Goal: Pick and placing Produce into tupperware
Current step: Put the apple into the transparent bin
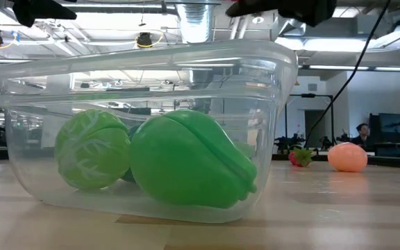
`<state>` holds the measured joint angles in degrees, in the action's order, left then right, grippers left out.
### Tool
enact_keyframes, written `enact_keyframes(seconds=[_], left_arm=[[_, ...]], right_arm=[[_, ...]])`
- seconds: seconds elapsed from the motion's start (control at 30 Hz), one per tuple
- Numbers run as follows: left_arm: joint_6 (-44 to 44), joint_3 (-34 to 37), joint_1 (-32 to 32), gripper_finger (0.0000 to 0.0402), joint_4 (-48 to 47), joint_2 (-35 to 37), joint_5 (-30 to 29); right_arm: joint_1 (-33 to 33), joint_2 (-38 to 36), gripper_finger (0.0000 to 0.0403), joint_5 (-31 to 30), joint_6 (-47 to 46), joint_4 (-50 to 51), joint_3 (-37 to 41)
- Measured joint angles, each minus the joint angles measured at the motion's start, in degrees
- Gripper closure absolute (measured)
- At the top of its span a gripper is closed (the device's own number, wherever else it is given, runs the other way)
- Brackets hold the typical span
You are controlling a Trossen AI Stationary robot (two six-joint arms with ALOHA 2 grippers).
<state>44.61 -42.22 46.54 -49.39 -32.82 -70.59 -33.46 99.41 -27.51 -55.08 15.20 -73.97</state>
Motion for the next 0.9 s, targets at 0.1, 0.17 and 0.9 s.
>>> enact_keyframes(seconds=[0.1, 0.17, 0.9], left_arm=[[0.4, 0.0, 0.0, 0.0162, 0.0, -0.5, 0.1], [0.7, 0.0, 0.0, 0.0162, 0.0, -0.6, 0.1], [2.6, 0.0, 0.0, 0.0162, 0.4, -2.9, 1.3]], right_arm=[[-0.6, 3.1, 0.0061, 0.5, -0.4, -0.2, -1.0], [-0.7, 4.7, 0.0062, 0.5, -0.4, -0.6, -2.3], [-0.2, 16.3, 0.0065, 0.2, 0.1, 12.2, -13.4]])
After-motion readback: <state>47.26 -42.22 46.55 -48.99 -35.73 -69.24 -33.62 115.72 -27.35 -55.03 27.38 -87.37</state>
